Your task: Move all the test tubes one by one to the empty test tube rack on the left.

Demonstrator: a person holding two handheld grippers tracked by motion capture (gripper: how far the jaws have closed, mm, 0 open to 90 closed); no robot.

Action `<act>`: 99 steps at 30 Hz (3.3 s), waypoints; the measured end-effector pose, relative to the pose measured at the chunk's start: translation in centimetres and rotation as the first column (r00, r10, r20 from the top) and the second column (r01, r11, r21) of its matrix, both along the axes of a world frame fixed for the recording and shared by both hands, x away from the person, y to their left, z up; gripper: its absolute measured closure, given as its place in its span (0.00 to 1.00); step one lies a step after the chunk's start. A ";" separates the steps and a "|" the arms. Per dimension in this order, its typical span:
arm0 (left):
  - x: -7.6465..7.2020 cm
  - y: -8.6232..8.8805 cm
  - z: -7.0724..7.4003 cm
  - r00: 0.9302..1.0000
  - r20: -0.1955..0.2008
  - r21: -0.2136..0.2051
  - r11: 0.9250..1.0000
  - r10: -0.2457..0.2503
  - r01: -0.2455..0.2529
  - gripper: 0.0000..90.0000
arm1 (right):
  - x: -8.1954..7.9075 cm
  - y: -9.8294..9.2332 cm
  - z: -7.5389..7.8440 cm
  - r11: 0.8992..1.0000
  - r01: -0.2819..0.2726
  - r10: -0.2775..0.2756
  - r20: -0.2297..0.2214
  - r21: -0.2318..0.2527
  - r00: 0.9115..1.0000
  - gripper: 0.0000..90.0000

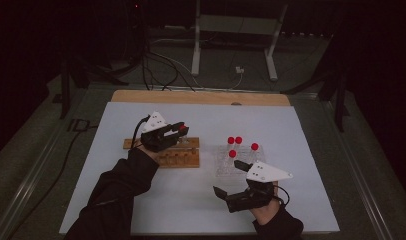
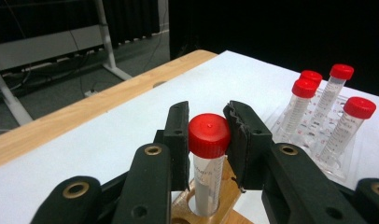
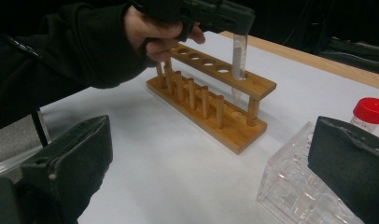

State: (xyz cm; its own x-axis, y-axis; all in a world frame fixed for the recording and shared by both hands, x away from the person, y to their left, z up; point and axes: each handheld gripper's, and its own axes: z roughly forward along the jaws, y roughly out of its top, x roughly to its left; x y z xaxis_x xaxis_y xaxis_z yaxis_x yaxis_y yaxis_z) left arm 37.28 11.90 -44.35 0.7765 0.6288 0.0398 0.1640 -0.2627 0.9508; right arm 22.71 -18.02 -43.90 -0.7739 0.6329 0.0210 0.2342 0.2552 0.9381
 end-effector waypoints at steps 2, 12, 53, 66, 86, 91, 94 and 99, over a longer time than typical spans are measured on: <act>0.0 -0.1 -0.4 1.000 -0.008 0.001 1.000 0.000 0.000 0.80 | 0.0 0.0 0.0 1.000 0.001 -0.001 0.001 0.000 1.000 0.00; -0.1 -0.3 -1.4 1.000 -0.018 0.041 0.999 -0.002 0.003 0.80 | -0.1 -0.1 0.0 1.000 -0.001 0.001 0.001 0.005 1.000 0.00; -4.7 3.7 2.0 0.993 -0.074 -0.037 0.995 -0.096 0.094 0.02 | 2.0 -5.3 2.7 0.989 0.148 -0.149 0.036 0.029 0.988 0.00; -9.4 5.7 0.4 0.987 -0.088 -0.025 0.991 -0.132 0.130 0.02 | 4.6 -7.8 1.0 0.963 0.270 -0.271 -0.004 -0.018 0.963 0.08; -12.5 7.3 -2.3 0.987 -0.105 -0.041 0.992 -0.124 0.120 0.02 | 7.6 -8.4 -2.7 0.927 0.349 -0.363 -0.092 -0.140 0.927 0.32; -12.6 7.4 -2.9 0.985 -0.122 -0.029 0.993 -0.121 0.118 0.02 | 8.0 -8.3 -3.0 0.927 0.340 -0.357 -0.097 -0.157 0.929 0.46; -12.6 7.4 -3.3 0.985 -0.124 -0.022 0.992 -0.123 0.122 0.02 | 8.3 -8.3 -3.1 0.928 0.337 -0.355 -0.101 -0.159 0.930 0.54; -12.6 7.5 -3.5 0.984 -0.126 -0.021 0.992 -0.124 0.122 0.02 | 8.7 -8.1 -3.4 0.927 0.331 -0.353 -0.109 -0.175 0.929 0.61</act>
